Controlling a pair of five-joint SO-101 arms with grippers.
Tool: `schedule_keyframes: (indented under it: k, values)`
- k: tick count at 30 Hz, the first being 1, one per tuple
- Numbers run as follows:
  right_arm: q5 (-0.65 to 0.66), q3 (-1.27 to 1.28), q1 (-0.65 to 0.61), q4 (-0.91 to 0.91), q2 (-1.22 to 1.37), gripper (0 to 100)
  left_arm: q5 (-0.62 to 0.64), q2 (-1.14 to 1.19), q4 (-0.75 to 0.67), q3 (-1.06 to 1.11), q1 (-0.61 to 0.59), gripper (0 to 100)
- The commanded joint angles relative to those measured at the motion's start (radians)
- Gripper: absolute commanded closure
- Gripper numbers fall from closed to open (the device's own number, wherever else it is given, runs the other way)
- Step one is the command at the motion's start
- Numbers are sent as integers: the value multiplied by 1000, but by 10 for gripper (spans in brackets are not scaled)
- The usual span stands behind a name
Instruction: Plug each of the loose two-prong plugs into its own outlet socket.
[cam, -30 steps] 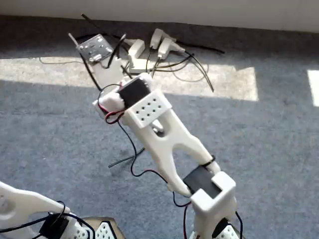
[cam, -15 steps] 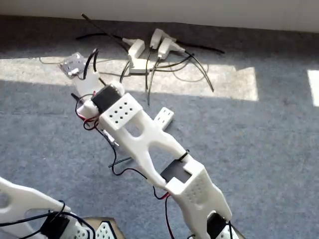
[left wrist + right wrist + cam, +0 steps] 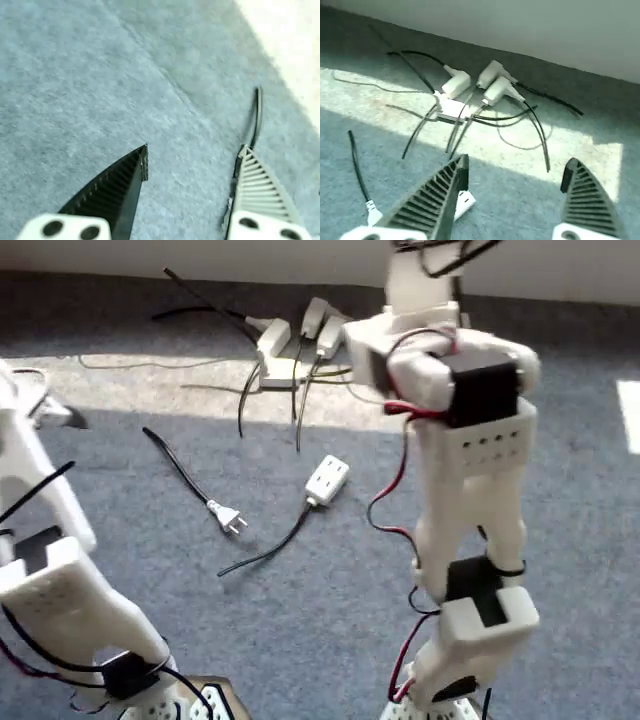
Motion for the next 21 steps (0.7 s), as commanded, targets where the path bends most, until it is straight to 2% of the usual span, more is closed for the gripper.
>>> schedule_keyframes:
  k: [1,6,12,14,16,21]
  values:
    - [15,223,188,39,-163,709,-2,-182,18,214,318,719]
    - [15,532,312,35,-266,709,0,-292,-2,366,470,719]
    - [8,796,410,-8,-286,709,21,-309,-3,499,631,719]
    - [8,885,418,-58,-289,709,91,-309,-20,555,648,719]
    - [8,974,420,-119,-289,709,132,-309,-97,611,645,719]
    - [-60,1136,420,-216,-291,709,143,-309,-281,760,641,719]
